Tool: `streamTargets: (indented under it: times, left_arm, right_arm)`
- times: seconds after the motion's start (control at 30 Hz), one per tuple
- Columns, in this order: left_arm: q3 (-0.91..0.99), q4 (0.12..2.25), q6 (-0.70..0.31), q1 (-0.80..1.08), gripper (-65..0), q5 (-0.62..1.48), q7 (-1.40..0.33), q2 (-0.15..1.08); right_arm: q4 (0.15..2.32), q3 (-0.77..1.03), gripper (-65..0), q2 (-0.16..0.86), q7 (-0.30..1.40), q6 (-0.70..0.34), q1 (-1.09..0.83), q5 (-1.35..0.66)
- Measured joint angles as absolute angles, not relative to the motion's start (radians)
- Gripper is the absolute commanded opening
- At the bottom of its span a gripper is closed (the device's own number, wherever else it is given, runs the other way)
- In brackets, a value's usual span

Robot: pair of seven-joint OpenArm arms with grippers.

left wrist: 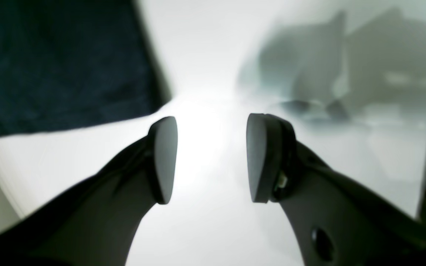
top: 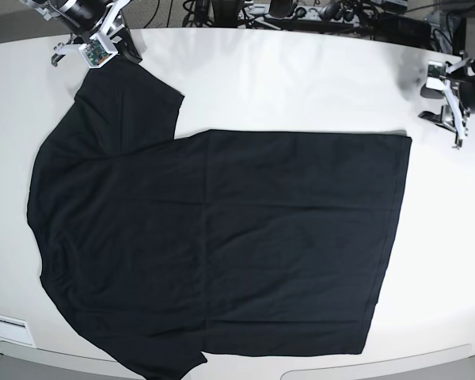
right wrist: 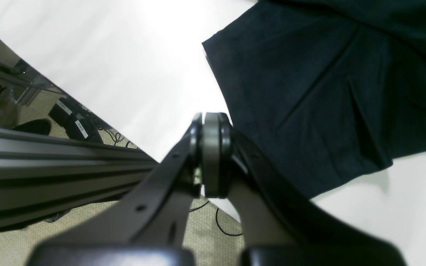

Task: Fold the T-shirt properly
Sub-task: 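Move both grippers down to the shirt's shoulder corners and grasp them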

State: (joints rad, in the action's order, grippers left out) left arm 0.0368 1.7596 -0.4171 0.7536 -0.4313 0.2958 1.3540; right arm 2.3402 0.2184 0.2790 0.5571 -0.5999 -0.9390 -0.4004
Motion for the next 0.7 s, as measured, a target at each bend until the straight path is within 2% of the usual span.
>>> streamTargets:
  times: [0.2, 0.7]
  left_arm:
    - [-0.166, 1.73, -0.406, 0.558, -34.2, -0.441, 0.248, 1.302]
    - [-0.655, 1.53, -0.336, 0.014, -34.2, -0.4, 0.295, 1.149]
  right_arm:
    - [2.34, 0.218, -65.0, 0.278, 0.557, -0.599, -0.94, -0.4]
    - [2.34, 0.218, -65.0, 0.277, 0.565, -0.599, -0.941, -0.4]
